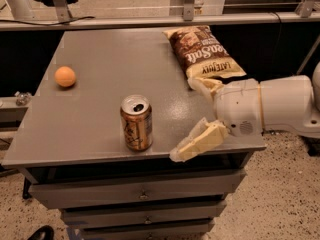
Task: Pick orange can
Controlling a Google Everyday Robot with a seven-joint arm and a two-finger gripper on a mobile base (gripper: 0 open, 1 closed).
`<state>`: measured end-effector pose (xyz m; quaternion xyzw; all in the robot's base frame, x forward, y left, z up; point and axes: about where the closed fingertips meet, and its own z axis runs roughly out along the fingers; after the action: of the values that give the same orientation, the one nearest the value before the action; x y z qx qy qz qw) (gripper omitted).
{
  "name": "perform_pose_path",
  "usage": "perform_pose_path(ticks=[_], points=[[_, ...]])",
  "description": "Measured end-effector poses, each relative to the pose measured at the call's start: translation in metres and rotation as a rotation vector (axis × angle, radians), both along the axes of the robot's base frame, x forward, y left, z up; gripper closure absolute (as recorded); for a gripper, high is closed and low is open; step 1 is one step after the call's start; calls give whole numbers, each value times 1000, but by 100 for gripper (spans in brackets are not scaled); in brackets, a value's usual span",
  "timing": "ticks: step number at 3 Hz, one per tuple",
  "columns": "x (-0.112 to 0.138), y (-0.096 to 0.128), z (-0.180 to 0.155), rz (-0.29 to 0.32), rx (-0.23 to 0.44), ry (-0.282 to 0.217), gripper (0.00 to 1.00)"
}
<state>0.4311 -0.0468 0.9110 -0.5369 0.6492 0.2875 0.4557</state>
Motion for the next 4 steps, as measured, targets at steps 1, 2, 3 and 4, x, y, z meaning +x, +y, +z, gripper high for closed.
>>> perform_pose_path(ticks=[1,2,3,4], points=[[7,23,-12,14,64,-59,0],[18,46,-24,34,117,-96,0],[24,69,-35,56,170,-108,0],[25,90,-43,88,215,-109,11]])
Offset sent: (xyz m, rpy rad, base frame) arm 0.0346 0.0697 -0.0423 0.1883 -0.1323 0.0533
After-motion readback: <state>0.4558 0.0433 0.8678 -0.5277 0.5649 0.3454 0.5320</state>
